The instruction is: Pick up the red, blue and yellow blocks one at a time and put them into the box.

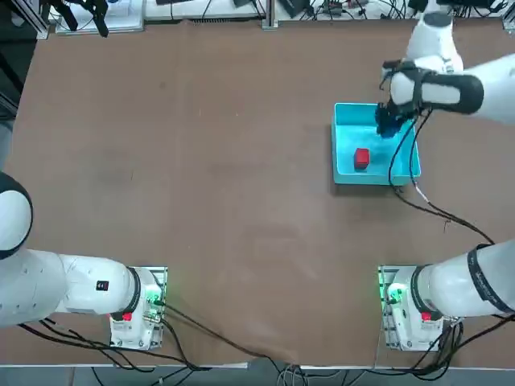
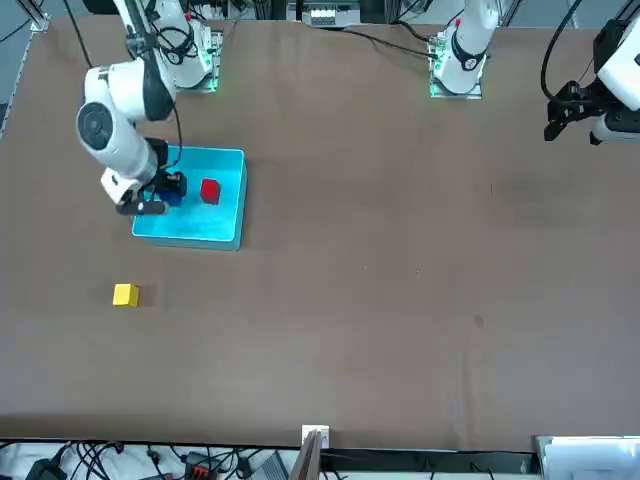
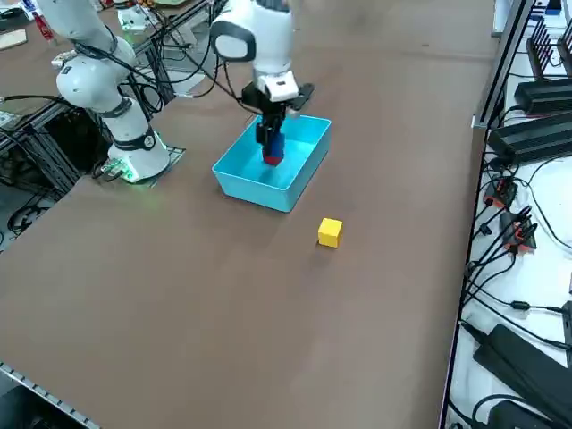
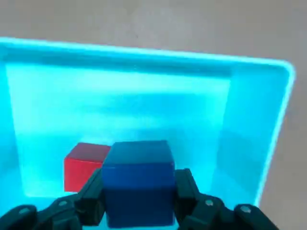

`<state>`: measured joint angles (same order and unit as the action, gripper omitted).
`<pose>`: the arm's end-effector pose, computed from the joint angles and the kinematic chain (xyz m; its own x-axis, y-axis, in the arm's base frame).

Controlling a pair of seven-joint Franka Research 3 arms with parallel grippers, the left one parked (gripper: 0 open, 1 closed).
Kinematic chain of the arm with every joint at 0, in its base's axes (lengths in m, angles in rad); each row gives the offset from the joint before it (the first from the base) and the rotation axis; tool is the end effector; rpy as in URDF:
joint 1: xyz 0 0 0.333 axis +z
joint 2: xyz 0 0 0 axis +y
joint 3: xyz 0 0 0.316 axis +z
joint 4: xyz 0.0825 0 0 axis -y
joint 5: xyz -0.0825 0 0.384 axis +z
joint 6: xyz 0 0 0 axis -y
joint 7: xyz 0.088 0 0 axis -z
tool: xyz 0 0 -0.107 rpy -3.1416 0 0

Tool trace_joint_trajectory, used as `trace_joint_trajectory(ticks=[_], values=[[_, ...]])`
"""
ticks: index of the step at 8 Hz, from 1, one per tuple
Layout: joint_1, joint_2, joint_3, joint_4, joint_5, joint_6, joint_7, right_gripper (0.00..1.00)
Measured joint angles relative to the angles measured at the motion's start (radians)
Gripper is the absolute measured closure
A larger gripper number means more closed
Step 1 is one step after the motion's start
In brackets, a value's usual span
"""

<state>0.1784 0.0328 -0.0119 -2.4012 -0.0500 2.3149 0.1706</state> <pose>0.4733 0.0786 0.2913 0.9933 0.0288 -0.1121 0.0349 -0.9980 0.0527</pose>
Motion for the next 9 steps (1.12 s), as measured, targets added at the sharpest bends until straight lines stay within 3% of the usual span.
trace_joint_trajectory(ticks=[3,9], values=[[0.013,0.032,0.005,-0.121,0.0,0.191,0.015,0.3],[0.044,0.056,0.007,-0.124,0.0,0.217,0.017,0.3]])
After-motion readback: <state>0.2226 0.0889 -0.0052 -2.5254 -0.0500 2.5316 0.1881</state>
